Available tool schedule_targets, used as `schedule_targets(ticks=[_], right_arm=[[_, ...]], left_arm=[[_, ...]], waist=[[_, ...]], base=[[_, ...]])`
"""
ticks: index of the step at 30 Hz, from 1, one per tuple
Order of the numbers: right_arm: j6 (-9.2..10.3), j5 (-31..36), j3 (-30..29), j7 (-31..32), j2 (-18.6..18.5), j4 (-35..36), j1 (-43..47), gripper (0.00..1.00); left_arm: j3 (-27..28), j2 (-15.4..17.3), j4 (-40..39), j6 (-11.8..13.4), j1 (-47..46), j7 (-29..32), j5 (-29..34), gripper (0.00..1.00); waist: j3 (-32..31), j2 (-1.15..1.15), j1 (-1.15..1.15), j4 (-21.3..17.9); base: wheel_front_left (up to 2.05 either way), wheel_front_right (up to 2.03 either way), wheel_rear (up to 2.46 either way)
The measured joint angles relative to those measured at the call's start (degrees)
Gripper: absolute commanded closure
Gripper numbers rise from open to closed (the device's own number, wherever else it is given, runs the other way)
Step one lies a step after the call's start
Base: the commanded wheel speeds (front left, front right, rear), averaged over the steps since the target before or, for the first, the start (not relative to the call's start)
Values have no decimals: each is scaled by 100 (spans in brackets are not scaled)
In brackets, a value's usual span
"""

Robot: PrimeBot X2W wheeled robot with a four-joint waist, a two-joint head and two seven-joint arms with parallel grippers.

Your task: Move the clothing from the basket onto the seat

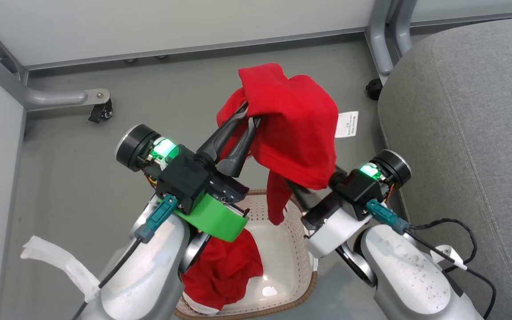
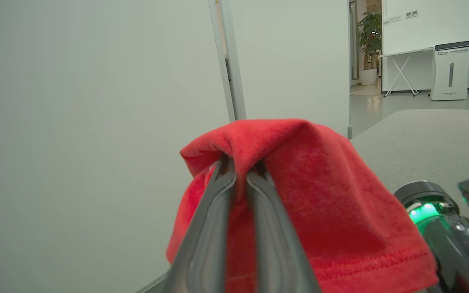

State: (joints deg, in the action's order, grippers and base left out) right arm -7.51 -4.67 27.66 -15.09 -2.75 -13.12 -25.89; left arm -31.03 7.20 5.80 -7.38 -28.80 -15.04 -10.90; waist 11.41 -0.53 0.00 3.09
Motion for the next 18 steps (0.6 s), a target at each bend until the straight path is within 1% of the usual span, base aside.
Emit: schedule_targets(ticks=[15, 16, 17, 18], right_arm=[[0, -222, -147, 0, -4, 129, 3, 100], [0, -246, -163, 0, -4, 142, 3, 100], [0, -249, -185, 0, -4, 148, 3, 100], [0, -258, -215, 0, -4, 157, 4, 100]], left_arm=[[-1, 13, 41, 0, 1, 0, -33, 100], [-3, 12, 44, 0, 2, 0, -33, 96], [-3, 10, 53, 0, 5, 0, -33, 6], [-12, 9, 75, 0, 7, -1, -33, 0]], waist=[[13, 0, 0, -29], [15, 0, 0, -30], [16, 0, 0, -30], [17, 0, 0, -29]], base=[[0, 0, 0], [0, 0, 0], [0, 0, 0], [0, 0, 0]])
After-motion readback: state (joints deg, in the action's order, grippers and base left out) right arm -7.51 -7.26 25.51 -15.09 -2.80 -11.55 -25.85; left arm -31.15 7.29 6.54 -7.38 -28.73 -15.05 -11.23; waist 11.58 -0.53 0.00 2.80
